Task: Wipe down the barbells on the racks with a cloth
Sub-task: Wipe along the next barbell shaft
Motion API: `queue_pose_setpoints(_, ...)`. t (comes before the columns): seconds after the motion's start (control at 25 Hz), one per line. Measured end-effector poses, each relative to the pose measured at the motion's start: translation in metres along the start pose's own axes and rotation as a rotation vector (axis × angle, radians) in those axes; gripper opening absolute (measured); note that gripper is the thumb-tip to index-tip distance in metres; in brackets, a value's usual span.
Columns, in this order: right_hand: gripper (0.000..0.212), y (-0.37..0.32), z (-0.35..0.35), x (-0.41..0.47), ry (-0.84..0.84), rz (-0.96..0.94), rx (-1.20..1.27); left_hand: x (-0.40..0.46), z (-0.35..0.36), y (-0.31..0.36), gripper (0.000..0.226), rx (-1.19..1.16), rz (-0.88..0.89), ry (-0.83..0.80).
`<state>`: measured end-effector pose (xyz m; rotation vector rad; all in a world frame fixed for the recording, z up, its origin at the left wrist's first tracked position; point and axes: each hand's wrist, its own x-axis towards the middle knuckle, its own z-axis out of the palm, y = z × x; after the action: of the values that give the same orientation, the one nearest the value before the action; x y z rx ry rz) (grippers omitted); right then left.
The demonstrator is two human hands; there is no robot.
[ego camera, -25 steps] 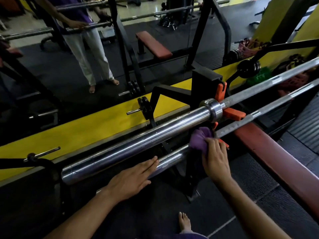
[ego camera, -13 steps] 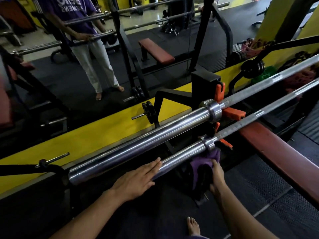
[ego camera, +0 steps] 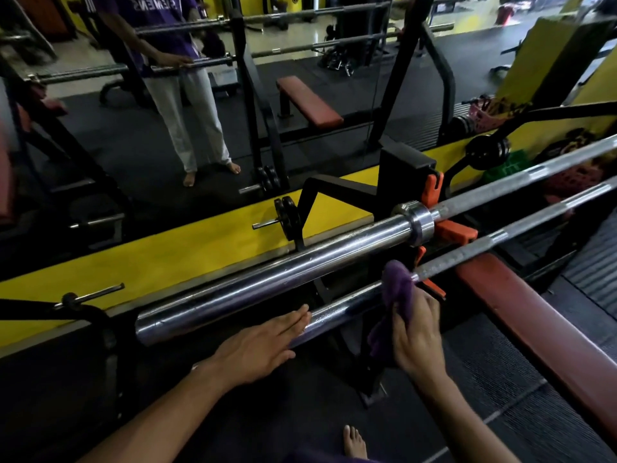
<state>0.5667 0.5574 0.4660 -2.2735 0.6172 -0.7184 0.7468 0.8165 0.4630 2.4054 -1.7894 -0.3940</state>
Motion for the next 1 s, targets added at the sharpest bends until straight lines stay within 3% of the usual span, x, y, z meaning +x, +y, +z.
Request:
queue_pose_setpoints(0.12, 0.066, 0.011, 0.032, 0.029, -0.228, -0.172, -0.429, 0.000, -0.002, 0.002, 0.078, 0.014, 0.009, -0.005)
queue_pose_setpoints(0.2, 0.070, 0.016, 0.040, 0.040, -0.282, -0.218, -0.556, 0.000, -0.001, 0.002, 0.077, 0.013, 0.007, -0.005)
queue_pose_setpoints(0.32, 0.060, 0.016, 0.034, 0.062, -0.269, -0.276, -0.612, -0.001, 0.002, -0.001, 0.076, 0.029, 0.020, 0.001)
queue_pose_setpoints(0.52, 0.050, -0.035, 0.063, 0.078, -0.310, -0.053, -0.648, 0.001, 0.006, -0.004, 0.077, 0.051, 0.044, 0.022)
queue_pose_setpoints(0.68, 0.064, -0.013, 0.061, 0.014, -0.308, -0.278, -0.432, 0.001, 0.012, -0.009, 0.082, 0.071, 0.038, 0.045)
queue_pose_setpoints(0.76, 0.070, 0.014, 0.040, 0.015, -0.244, -0.299, -0.425, 0.002, 0.012, -0.007, 0.080, 0.048, 0.045, 0.042)
queue_pose_setpoints(0.88, 0.054, 0.004, 0.039, 0.055, -0.255, -0.171, -0.543, 0.001, 0.008, -0.005, 0.079, 0.016, 0.038, 0.031)
queue_pose_setpoints(1.0, 0.053, -0.044, 0.069, 0.088, -0.428, -0.015, -0.684, -0.001, 0.012, -0.002, 0.084, 0.077, 0.049, 0.074)
